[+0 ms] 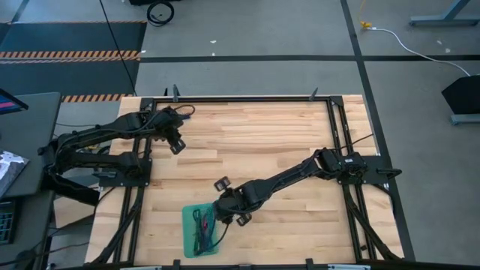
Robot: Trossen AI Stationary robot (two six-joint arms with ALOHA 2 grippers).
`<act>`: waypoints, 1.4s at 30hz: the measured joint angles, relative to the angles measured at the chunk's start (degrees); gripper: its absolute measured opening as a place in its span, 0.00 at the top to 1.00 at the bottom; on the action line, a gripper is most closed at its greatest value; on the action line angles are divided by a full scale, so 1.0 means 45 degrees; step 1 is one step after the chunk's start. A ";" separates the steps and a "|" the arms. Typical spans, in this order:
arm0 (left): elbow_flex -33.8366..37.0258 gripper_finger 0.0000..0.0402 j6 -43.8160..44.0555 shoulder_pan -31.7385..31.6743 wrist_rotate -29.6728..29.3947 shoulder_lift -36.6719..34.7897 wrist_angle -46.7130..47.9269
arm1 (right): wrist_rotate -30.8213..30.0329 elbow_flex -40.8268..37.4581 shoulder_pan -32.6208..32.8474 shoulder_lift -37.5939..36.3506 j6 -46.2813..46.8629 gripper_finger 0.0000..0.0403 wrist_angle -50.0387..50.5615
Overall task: Pick and place USB-C Cables
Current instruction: Put the purple charger cable into the green bin
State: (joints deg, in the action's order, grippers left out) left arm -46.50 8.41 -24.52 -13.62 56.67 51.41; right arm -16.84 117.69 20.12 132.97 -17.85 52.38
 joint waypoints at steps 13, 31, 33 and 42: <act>0.0001 0.76 -0.1216 -0.1311 -0.0085 0.3081 -0.0035 | 0.0681 0.0000 -0.0237 -0.1604 0.4600 0.80 0.5063; 0.0000 0.53 -0.4293 -0.5158 0.2339 0.4049 -0.0712 | 0.0681 0.0000 0.0442 -0.2812 0.4566 0.80 0.6378; 0.0000 0.53 -0.4285 -0.5631 0.1849 0.4398 -0.0851 | 0.0685 0.0000 0.0442 -0.2812 0.4533 0.80 0.6387; -0.0472 0.53 -0.4458 -0.6579 0.0803 0.6851 -0.2013 | 0.0680 0.0000 0.0452 -0.2812 0.4353 0.80 0.6376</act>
State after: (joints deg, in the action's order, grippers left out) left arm -48.62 -11.65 -54.13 -10.01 87.50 42.35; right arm -13.78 117.69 22.15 120.31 1.74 81.08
